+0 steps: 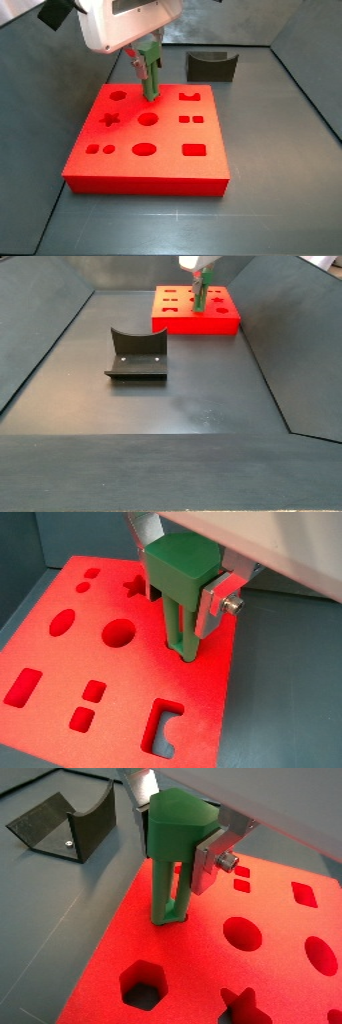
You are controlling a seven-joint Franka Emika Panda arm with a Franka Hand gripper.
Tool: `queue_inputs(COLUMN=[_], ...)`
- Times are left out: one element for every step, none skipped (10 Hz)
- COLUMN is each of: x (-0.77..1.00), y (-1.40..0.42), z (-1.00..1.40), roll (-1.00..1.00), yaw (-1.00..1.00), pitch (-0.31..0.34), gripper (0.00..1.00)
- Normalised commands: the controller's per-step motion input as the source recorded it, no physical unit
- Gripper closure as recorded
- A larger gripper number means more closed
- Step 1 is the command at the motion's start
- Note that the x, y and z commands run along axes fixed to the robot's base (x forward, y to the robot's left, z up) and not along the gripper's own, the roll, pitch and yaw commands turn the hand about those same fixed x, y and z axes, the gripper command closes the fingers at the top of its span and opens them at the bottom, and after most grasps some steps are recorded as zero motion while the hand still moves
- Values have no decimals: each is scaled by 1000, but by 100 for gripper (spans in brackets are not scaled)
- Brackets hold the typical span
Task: Pick up the 3 prong object. Move up. Place the 3 prong object on the fixture. Regrasp the 3 prong object. Move to above the board. Insert the 3 prong object.
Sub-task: Insert the 3 prong object.
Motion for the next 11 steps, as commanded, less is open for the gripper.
queue_inputs(x=[-366,-123,-49,0,160,734,837,791,120,0,217], y=[-103,-46,-86,-109,-186,-86,-54,-51,0,-74,0], z=[-57,-174,-437,-406,-466,-726,-606,-606,-203,0,-354], roll=[97,101,294,349,359,267,233,229,59,6,97], yaw=[26,0,49,46,0,0,-14,-37,0,3,0], pitch=[-287,-207,-281,-246,-160,0,206,221,-14,0,139], gripper=[100,100,100,100,100,100,100,100,100,100,100])
